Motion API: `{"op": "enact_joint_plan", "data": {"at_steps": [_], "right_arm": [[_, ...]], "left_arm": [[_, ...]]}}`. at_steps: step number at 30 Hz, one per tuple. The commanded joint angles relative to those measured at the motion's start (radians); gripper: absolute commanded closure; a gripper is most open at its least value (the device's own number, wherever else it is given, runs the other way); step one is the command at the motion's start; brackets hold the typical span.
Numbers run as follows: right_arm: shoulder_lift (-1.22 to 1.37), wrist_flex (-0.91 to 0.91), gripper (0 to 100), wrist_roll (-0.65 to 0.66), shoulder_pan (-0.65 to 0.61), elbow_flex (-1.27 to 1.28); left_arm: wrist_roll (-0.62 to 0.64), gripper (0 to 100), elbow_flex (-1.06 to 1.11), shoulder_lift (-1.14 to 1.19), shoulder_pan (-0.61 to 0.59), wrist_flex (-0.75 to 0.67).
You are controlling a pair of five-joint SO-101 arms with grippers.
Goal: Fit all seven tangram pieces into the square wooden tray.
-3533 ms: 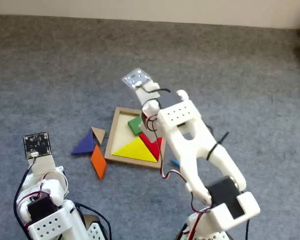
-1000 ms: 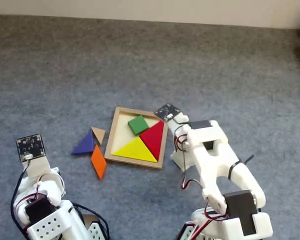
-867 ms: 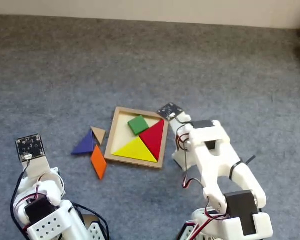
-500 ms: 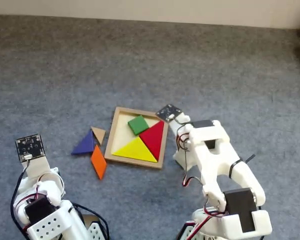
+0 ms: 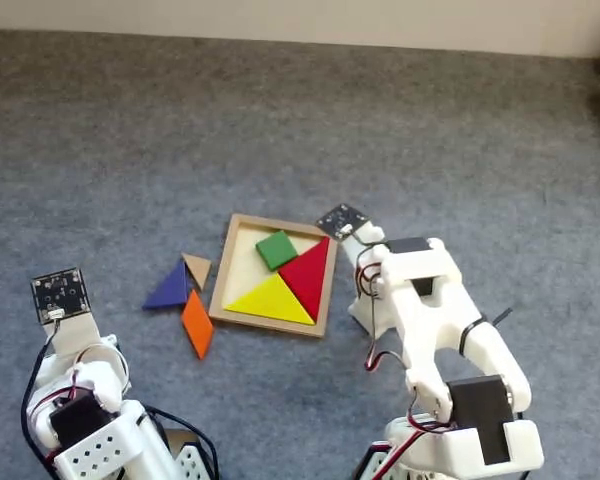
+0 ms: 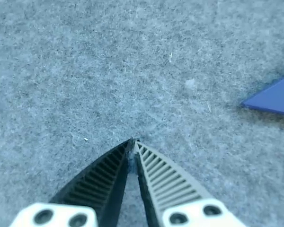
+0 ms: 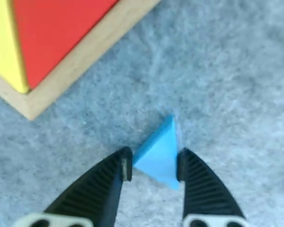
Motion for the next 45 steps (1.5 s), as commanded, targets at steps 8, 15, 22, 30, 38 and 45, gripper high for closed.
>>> {"op": "enact_joint_plan", "data": {"at_steps": [8, 15, 22, 30, 38, 45], "right_arm": [[-0.259, 0.007, 92.1, 0.003, 0.001, 0.044], [-0.383, 0.005, 92.1, -0.101, -0.005, 0.047], [-0.426, -0.079, 92.4, -0.150, -0.099, -0.033], [-0.343, -0.278, 92.5, -0.144, -0.228, -0.107], [-0.067, -0.397, 92.5, -0.144, -0.271, -0.232], [0.054, -0.452, 92.5, -0.144, -0.268, -0.272]], "left_arm": [[0.009, 99, 0.019, -0.041, -0.013, 0.003], [0.009, 99, 0.019, -0.041, -0.013, 0.003], [0.009, 99, 0.019, -0.041, -0.012, 0.003], [0.009, 99, 0.019, -0.038, -0.008, 0.003], [0.009, 99, 0.019, -0.038, -0.010, 0.003], [0.009, 99, 0.019, -0.038, -0.012, 0.003]]}}
